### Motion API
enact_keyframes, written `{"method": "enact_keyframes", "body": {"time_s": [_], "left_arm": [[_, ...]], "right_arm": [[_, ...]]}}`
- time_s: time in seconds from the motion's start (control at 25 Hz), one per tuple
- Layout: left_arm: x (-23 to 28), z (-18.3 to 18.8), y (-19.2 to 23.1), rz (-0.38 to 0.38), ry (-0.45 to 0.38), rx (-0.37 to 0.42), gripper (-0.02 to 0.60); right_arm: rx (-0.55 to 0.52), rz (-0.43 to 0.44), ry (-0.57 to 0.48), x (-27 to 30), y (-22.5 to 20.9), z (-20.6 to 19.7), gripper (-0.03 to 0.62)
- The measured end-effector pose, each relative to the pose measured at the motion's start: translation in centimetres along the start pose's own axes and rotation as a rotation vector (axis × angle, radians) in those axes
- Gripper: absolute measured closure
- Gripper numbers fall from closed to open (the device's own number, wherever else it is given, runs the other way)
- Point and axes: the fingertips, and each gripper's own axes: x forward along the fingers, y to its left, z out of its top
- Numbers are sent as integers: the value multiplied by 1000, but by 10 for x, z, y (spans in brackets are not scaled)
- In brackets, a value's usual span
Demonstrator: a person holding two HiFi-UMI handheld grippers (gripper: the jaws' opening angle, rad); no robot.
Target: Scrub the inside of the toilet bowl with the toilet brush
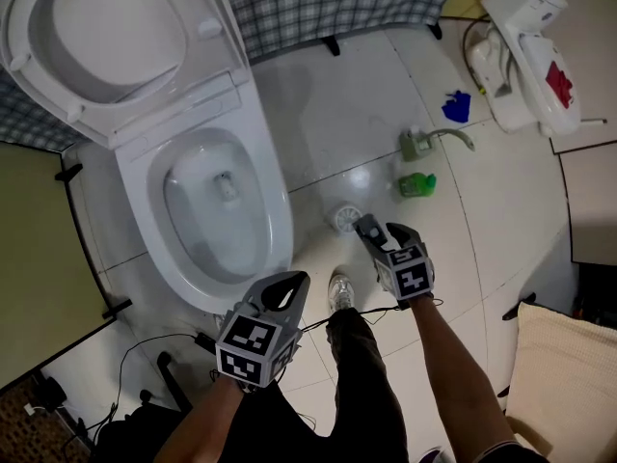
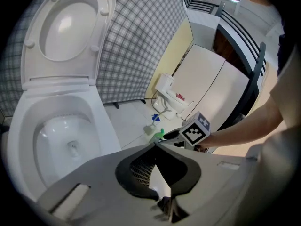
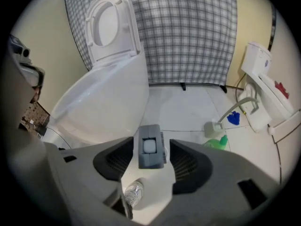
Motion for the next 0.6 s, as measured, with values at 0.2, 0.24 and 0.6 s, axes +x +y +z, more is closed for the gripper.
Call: {"method": "enact_keyframes", "body": {"time_s": [0.2, 0.24, 0.6], "left_arm": [[-50, 37, -7, 23, -59, 4, 572], [-62, 51, -7, 31, -87, 10, 572], [-224, 207, -35, 150, -422, 122, 572]], "right_arm": [[22, 19, -132, -93, 25, 39, 336], [30, 35, -186, -115, 34, 61, 336], [61, 275, -642, -316, 164, 236, 588]]}}
